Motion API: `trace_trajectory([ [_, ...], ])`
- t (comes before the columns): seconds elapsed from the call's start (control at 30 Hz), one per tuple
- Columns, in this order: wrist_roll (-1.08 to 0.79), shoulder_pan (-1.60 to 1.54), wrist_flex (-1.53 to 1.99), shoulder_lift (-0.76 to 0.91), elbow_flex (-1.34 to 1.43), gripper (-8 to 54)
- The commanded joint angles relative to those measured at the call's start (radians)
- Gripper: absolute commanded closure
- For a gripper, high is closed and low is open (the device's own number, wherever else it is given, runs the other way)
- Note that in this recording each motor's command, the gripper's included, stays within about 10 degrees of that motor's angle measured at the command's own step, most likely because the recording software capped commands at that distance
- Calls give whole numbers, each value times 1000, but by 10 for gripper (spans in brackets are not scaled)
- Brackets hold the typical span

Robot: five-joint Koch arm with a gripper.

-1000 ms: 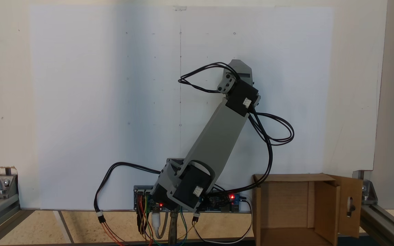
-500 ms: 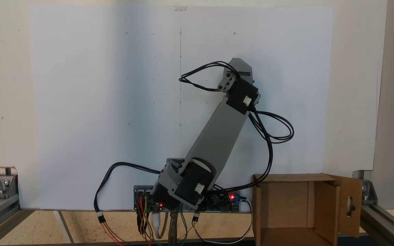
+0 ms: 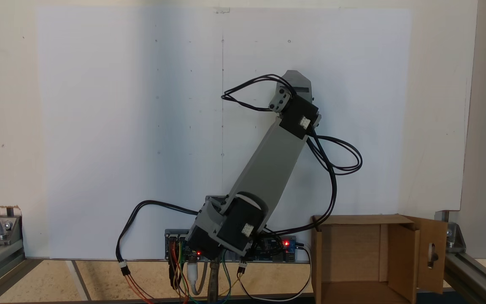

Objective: Grasp a green dice and put it in the bin.

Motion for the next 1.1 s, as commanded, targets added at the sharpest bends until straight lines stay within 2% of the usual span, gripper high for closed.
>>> trace_trajectory([
  [0.0, -64, 0, -11, 3, -23, 41],
  [0.53, -64, 9, -15, 2, -25, 43],
  [0.73, -64, 9, -12, -2, -25, 68],
  [0.93, -64, 11, -12, -2, -25, 178],
  [1.07, -64, 9, -14, -2, -25, 313],
])
